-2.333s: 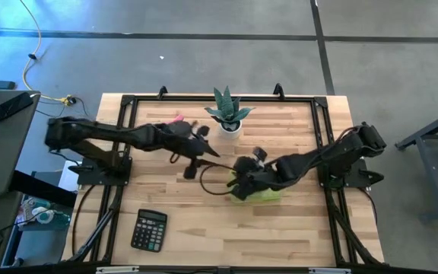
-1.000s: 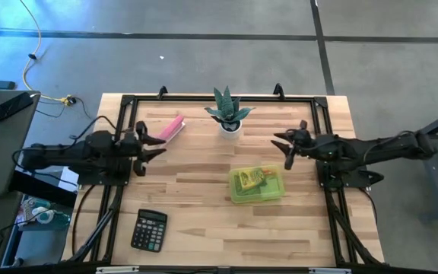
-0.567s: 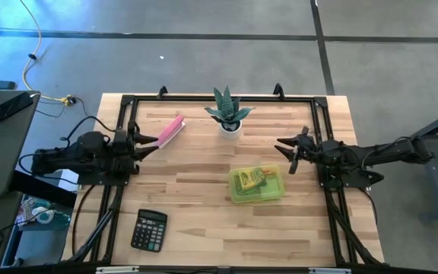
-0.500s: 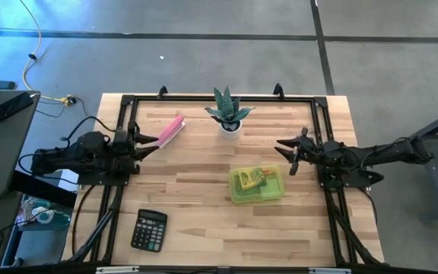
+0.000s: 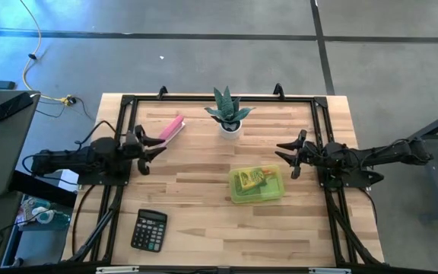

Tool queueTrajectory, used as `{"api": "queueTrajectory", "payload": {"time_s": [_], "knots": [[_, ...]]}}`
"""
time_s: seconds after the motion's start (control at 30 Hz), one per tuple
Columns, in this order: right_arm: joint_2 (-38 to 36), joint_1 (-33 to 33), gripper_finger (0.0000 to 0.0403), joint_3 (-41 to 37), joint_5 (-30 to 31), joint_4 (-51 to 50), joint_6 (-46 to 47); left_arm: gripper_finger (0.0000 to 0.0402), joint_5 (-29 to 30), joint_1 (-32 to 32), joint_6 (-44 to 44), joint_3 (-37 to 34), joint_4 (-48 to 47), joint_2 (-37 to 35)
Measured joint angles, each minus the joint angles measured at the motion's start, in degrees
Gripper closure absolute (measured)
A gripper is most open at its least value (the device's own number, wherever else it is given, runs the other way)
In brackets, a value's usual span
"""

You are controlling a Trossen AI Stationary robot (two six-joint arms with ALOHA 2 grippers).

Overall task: Pack school essentials
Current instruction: Return to Home Position

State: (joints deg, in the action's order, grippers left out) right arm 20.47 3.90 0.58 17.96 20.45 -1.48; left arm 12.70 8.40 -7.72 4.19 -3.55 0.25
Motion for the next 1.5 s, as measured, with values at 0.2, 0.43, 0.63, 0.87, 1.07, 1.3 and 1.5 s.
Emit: {"api": "queueTrajectory", "payload": {"time_s": [0.2,0.43,0.63,0.87,1.07,1.3,1.5], "knots": [[0.04,0.0,0.0279,0.0,-0.15,-0.05,0.93,0.0271,1.09,0.02,-2.63,-3.09,5.42,0.35],[0.07,0.0,0.0279,0.0,0.39,-6.85,5.67,0.0271,-1.8,0.0,0.26,-3.39,5.3,1.65],[0.07,-0.02,0.0279,0.0,1.55,-10.13,14.56,0.0271,-2.0,0.0,4.38,-3.39,5.48,2.16],[0.07,-0.09,0.0279,0.0,1.64,-9.4,18.25,0.0271,-2.01,0.0,4.41,-3.38,5.44,2.16],[0.07,-0.09,0.0279,0.0,1.75,-9.49,18.12,0.0271,-2.02,0.0,4.47,-3.39,5.44,2.16],[0.07,-0.09,0.0279,0.0,1.77,-9.63,18.05,0.0271,-2.03,0.0,4.38,-3.37,5.41,2.16],[0.09,-0.09,0.0279,0.0,1.79,-9.97,17.99,0.0271,-2.04,0.0,4.46,-3.37,5.41,2.16]]}}
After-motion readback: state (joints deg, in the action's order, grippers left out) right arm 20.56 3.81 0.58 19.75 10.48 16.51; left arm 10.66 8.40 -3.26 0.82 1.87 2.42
